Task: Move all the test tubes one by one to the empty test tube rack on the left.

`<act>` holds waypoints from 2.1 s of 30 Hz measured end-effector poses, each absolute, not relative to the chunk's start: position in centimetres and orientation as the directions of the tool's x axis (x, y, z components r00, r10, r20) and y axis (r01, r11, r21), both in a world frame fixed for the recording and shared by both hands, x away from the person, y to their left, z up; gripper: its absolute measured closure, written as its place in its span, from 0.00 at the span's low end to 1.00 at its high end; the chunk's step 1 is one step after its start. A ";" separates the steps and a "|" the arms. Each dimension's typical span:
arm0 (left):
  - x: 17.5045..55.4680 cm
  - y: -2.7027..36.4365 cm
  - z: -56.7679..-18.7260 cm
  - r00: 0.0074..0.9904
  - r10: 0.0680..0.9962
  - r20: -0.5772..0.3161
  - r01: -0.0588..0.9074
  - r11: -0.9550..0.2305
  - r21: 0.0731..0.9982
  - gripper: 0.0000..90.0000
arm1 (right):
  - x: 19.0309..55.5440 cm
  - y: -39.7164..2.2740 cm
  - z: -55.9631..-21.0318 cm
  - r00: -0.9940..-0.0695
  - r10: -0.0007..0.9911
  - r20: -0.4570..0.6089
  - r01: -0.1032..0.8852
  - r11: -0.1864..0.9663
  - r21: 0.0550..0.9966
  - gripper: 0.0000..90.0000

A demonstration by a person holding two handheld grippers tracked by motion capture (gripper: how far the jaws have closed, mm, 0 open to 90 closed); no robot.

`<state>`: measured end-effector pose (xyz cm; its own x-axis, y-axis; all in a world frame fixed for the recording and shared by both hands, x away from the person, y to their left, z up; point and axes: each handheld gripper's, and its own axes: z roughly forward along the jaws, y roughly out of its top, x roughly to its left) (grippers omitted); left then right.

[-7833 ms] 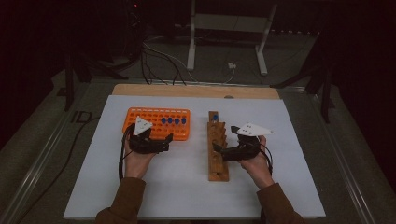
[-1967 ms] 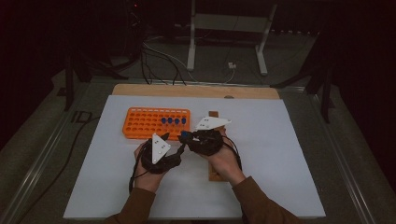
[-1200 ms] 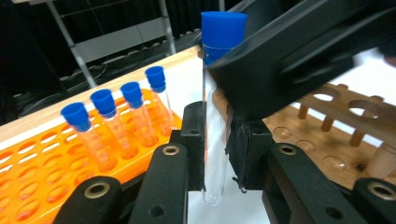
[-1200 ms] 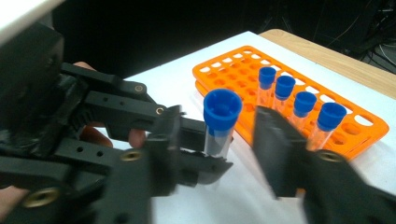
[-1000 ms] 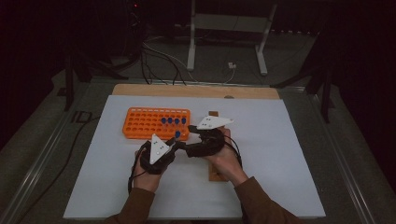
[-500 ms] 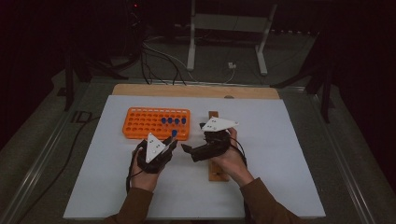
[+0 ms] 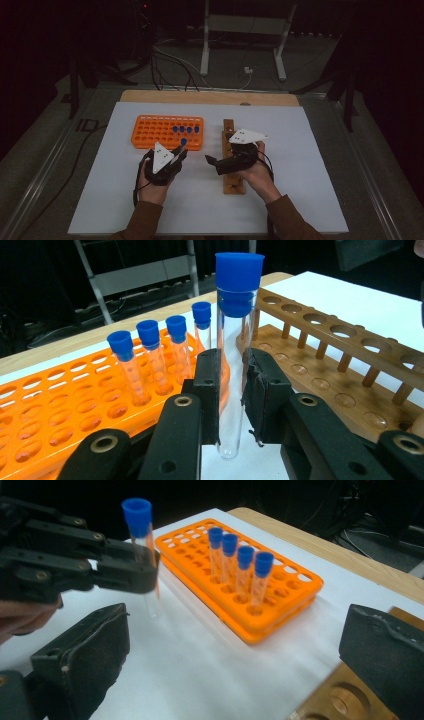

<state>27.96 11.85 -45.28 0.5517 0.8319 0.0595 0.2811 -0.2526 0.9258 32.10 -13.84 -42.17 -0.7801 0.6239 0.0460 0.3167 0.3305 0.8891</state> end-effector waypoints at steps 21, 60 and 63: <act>28.9 14.1 -43.9 0.500 0.865 0.042 0.281 -0.208 0.937 0.86 | 31.7 -17.4 -42.6 -0.747 0.663 0.042 0.327 0.312 0.892 0.01; 35.4 15.5 -46.0 0.370 0.929 0.015 0.348 -0.154 0.925 0.86 | 31.4 -18.8 -42.6 -0.733 0.679 0.043 0.324 0.292 0.900 0.01; 35.7 15.5 -46.3 0.368 0.930 0.008 0.354 -0.148 0.924 0.85 | 31.4 -18.8 -42.6 -0.734 0.677 0.042 0.321 0.292 0.901 0.01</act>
